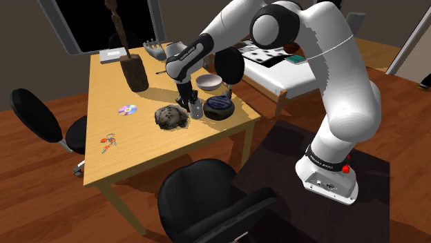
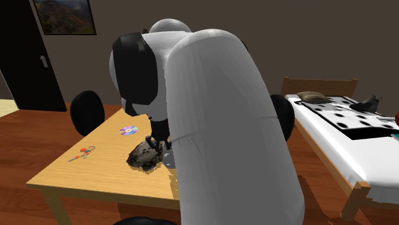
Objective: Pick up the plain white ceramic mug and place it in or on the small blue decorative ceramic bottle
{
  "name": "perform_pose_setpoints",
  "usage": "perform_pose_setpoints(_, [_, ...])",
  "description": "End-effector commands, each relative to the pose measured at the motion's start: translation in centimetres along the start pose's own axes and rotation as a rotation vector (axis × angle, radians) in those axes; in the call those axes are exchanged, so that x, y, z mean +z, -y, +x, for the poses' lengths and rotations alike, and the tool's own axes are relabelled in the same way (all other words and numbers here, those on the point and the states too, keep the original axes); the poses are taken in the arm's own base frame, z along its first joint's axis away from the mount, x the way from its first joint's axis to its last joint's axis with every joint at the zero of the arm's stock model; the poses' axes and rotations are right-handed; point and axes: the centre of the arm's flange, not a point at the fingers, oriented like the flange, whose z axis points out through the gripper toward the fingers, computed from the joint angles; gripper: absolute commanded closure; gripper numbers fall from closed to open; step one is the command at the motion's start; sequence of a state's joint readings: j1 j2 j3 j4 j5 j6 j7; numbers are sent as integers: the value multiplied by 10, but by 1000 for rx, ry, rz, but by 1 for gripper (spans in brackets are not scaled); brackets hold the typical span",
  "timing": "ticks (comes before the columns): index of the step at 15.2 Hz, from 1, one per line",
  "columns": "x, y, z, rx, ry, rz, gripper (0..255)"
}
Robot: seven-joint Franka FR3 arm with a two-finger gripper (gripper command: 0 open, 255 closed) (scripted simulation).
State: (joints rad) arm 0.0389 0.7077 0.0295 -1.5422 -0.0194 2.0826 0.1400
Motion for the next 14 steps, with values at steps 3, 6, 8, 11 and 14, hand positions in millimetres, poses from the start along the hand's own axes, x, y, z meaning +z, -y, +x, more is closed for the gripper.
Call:
perform_pose_setpoints(3, [0, 0, 0, 0, 0, 0, 255])
perform_pose_setpoints(6, [0, 0, 0, 0, 0, 0, 255])
perform_pose_setpoints(8, [0, 0, 0, 0, 0, 0, 255])
perform_pose_setpoints(11, [-16, 0, -3, 0, 0, 0, 255])
perform_pose_setpoints(14, [-31, -1, -5, 0, 0, 0, 255])
